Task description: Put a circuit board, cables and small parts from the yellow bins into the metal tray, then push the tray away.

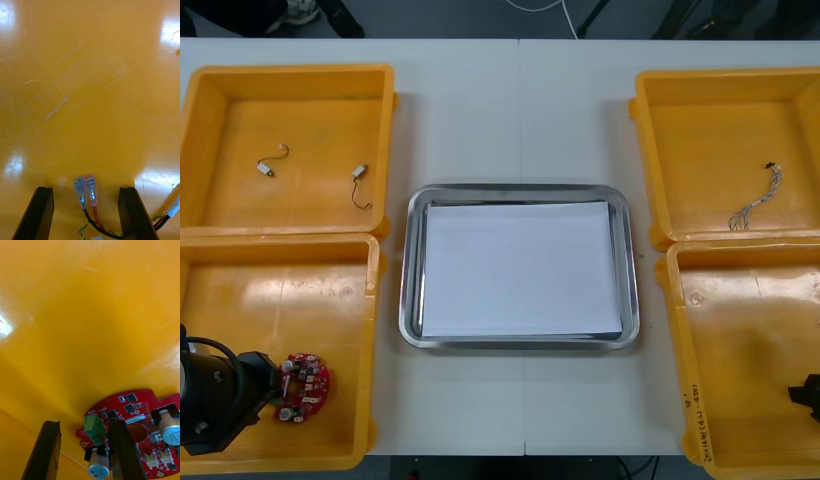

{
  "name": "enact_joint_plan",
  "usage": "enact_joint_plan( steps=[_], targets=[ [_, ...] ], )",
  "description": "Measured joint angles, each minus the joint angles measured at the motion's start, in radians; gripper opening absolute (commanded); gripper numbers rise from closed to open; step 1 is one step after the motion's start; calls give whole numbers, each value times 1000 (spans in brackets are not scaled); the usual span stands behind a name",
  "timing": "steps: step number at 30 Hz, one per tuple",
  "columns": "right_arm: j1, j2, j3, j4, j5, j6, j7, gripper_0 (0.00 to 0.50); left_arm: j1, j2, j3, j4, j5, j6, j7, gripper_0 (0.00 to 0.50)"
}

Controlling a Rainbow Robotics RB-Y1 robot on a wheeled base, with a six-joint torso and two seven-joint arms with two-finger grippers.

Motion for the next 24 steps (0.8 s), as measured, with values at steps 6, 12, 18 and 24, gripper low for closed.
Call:
enact_joint_plan(
  steps=[6, 12, 18, 24],
  targets=[
    [0, 0, 0, 0, 0, 0, 0, 45, 0, 0, 0, 0, 0, -1, 0, 81],
    [0, 0, 0, 1, 0, -1, 0, 0, 0, 0, 0, -1, 0, -5, 0, 0],
    [-1, 0, 0, 0, 0, -10, 0, 0, 0, 0, 0, -3, 1, -5, 0, 0],
    [-9, 0, 0, 1, 0, -12, -1, 0, 0, 0, 0, -3, 1, -6, 0, 0]
  ],
)
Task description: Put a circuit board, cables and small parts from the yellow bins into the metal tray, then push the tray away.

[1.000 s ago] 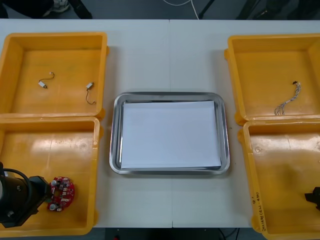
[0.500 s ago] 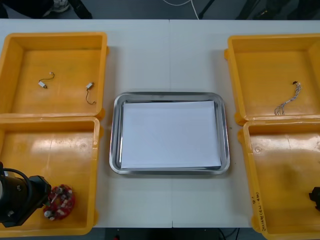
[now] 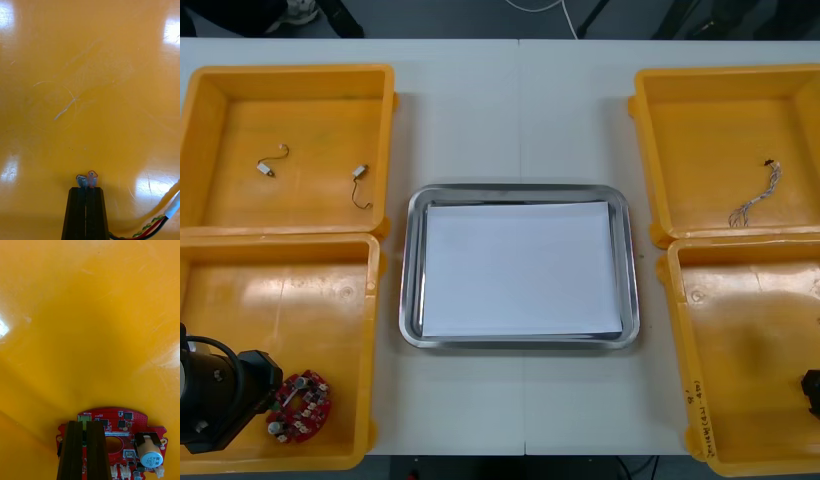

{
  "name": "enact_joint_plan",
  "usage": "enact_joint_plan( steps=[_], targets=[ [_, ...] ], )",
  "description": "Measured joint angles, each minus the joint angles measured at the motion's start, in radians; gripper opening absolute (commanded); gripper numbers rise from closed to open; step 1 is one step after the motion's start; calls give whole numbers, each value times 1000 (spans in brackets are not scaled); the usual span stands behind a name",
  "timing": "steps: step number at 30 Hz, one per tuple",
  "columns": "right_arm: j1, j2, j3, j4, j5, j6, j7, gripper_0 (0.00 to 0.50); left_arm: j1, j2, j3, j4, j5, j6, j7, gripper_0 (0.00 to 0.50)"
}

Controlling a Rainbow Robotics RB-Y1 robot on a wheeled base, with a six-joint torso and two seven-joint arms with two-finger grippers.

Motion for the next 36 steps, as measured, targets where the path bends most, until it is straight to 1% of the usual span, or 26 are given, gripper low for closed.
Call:
enact_joint_plan(
  steps=[4, 10, 14, 18, 22, 28, 33, 36],
  targets=[
    [-18, 0, -2, -1, 0, 30, -4, 0, -1, 0, 0, 0, 0, 0, 0, 0],
    [-45, 0, -41, -29, 0, 168, -31, 0, -12, 0, 6, 0, 5, 11, 0, 0],
    [-46, 0, -87, -67, 0, 244, -50, 0, -40, 0, 31, 0, 18, 64, 0, 0],
    [-53, 0, -108, -88, 0, 276, -51, 0, -73, 0, 67, 0, 33, 122, 0, 0],
    [-73, 0, -109, -91, -1, 292, -64, 0, -102, 0, 90, -2, 46, 159, 0, 0],
    [-124, 0, -109, -91, -8, 356, -69, 0, -129, 0, 104, -25, 71, 195, 0, 0],
    [-188, 0, -109, -91, -21, 430, -128, 0, -164, 6, 120, -72, 98, 283, 0, 0],
    [-216, 0, -109, -91, -30, 445, -130, 0, -187, 13, 137, -96, 117, 289, 0, 0]
  ],
)
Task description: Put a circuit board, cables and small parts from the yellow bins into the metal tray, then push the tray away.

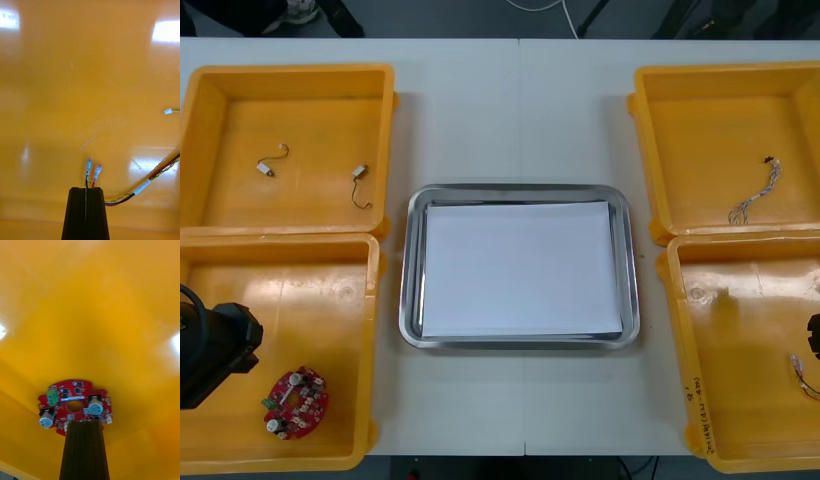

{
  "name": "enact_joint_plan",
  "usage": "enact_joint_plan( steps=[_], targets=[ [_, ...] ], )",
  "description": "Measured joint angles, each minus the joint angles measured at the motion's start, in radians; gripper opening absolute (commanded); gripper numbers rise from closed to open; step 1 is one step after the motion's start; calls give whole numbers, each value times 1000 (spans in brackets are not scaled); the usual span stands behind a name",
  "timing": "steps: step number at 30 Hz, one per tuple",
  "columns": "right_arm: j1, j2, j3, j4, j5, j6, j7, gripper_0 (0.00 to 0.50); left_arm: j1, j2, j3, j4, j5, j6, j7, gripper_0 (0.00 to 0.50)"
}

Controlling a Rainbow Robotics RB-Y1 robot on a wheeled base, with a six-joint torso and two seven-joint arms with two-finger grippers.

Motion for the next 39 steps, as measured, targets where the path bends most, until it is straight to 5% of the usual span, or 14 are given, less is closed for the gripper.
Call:
enact_joint_plan(
  steps=[9, 23, 39],
  targets=[
    [-53, 2, 0, -21, -18, 79, -117, 0, -24, 28, 24, -23, 37, 1, 0, 0],
    [-56, 4, 0, -31, 6, 76, -117, 0, -22, 31, 37, -42, 48, 3, 0, 2],
    [-67, 4, 0, -32, 25, 65, -117, 0, 85, 31, 53, -103, 50, -5, 0, 3]
  ],
)
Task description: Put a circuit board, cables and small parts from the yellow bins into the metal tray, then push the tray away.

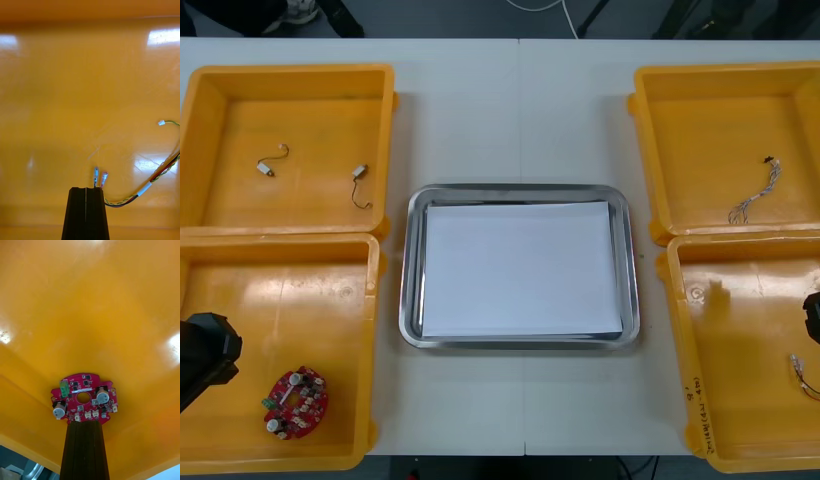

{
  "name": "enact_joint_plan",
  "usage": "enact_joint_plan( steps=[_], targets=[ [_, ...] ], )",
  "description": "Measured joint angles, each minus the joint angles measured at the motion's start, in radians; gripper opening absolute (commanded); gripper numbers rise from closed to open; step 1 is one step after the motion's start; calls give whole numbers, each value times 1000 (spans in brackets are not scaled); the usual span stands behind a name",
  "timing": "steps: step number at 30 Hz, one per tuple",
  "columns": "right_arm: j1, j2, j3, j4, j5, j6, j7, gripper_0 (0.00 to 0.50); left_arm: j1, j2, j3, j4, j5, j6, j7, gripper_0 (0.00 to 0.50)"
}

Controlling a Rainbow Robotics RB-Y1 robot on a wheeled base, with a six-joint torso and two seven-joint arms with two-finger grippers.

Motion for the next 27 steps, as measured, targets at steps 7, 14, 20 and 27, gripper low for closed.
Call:
enact_joint_plan(
  steps=[7, 14, 20, 27],
  targets=[
    [-26, 0, -1, 0, -2, 1, -31, 0, 40, 0, 0, -2, -2, -47, -2, 5],
    [-28, 0, -42, 0, -11, 14, -119, 0, 62, 0, 0, -3, -5, -74, -11, 500],
    [-25, -2, -60, 0, -18, 17, -118, 0, 70, 0, 0, -4, -10, -90, -11, 500],
    [43, -33, -60, 0, -30, -65, -106, 252, 71, 0, 0, -4, -12, -90, -11, 500]
  ],
)
